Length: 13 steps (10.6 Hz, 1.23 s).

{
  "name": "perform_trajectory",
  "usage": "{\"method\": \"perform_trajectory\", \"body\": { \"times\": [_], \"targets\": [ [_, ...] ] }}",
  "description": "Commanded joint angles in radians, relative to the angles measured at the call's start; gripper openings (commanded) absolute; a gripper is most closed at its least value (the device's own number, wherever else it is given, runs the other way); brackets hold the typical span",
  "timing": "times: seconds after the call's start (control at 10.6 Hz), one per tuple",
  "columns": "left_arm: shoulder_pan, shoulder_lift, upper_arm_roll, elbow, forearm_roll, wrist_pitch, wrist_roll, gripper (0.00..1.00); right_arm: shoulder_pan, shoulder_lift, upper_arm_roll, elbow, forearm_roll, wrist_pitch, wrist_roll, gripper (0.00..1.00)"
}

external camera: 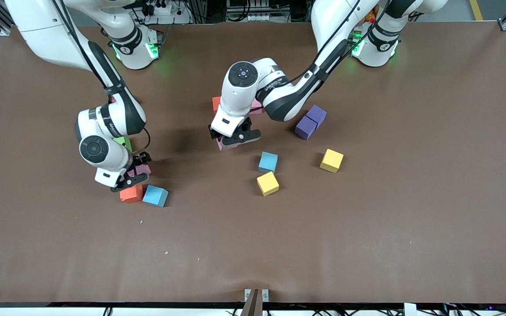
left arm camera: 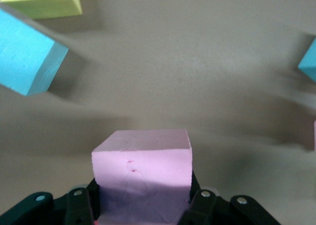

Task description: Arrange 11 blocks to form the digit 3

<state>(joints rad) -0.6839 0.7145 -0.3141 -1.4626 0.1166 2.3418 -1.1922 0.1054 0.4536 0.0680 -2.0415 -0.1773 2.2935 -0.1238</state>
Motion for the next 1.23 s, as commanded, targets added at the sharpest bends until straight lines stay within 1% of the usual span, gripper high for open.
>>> {"method": "perform_trajectory", "body": {
  "times": [0.0, 0.09, 0.19, 0.28, 0.38, 0.47, 0.57, 0.66, 0.76, 0.85, 1.13],
  "targets": [
    [-0.008, 0.029, 0.000, 0.028, -0.021, -0.039, 0.164, 0.00, -0.001, 0.004, 0.007, -0.006, 0.015, 0.020, 0.007, 0.75],
    [-0.025, 0.042, -0.003, 0.031, -0.032, -0.044, 0.161, 0.00, 0.000, 0.005, 0.006, -0.006, 0.015, 0.021, 0.007, 0.70],
    [-0.064, 0.051, 0.007, 0.037, -0.046, -0.051, 0.157, 0.00, 0.004, 0.005, 0.006, -0.006, 0.015, 0.021, 0.007, 0.60],
    [-0.078, 0.069, 0.010, 0.062, -0.049, -0.052, 0.155, 0.00, 0.004, 0.004, 0.006, -0.006, 0.015, 0.020, 0.007, 0.42],
    [-0.078, 0.085, 0.009, 0.080, -0.051, -0.053, 0.160, 0.00, 0.004, 0.004, 0.006, -0.006, 0.015, 0.021, 0.007, 0.36],
    [-0.080, 0.095, 0.009, 0.088, -0.049, -0.053, 0.169, 0.00, 0.004, -0.001, 0.007, -0.006, 0.015, 0.018, 0.009, 0.34],
    [-0.088, 0.109, 0.009, 0.102, -0.045, -0.053, 0.171, 0.00, 0.002, -0.010, 0.006, -0.006, 0.016, 0.012, 0.009, 0.28],
    [-0.097, 0.109, 0.009, 0.100, -0.041, -0.055, 0.174, 0.00, 0.000, -0.013, 0.007, -0.006, 0.018, 0.012, 0.009, 0.27],
    [-0.097, 0.112, 0.009, 0.099, -0.043, -0.062, 0.178, 0.00, -0.001, -0.022, 0.007, -0.005, 0.042, 0.011, 0.009, 0.24],
    [-0.098, 0.129, 0.010, 0.099, -0.044, -0.064, 0.171, 0.00, -0.003, -0.036, 0.007, -0.005, 0.064, 0.008, 0.003, 0.23],
    [-0.115, 0.141, 0.010, 0.099, -0.049, -0.070, 0.161, 0.00, -0.003, -0.070, 0.009, 0.000, 0.068, -0.037, 0.006, 0.21]
  ]
}}
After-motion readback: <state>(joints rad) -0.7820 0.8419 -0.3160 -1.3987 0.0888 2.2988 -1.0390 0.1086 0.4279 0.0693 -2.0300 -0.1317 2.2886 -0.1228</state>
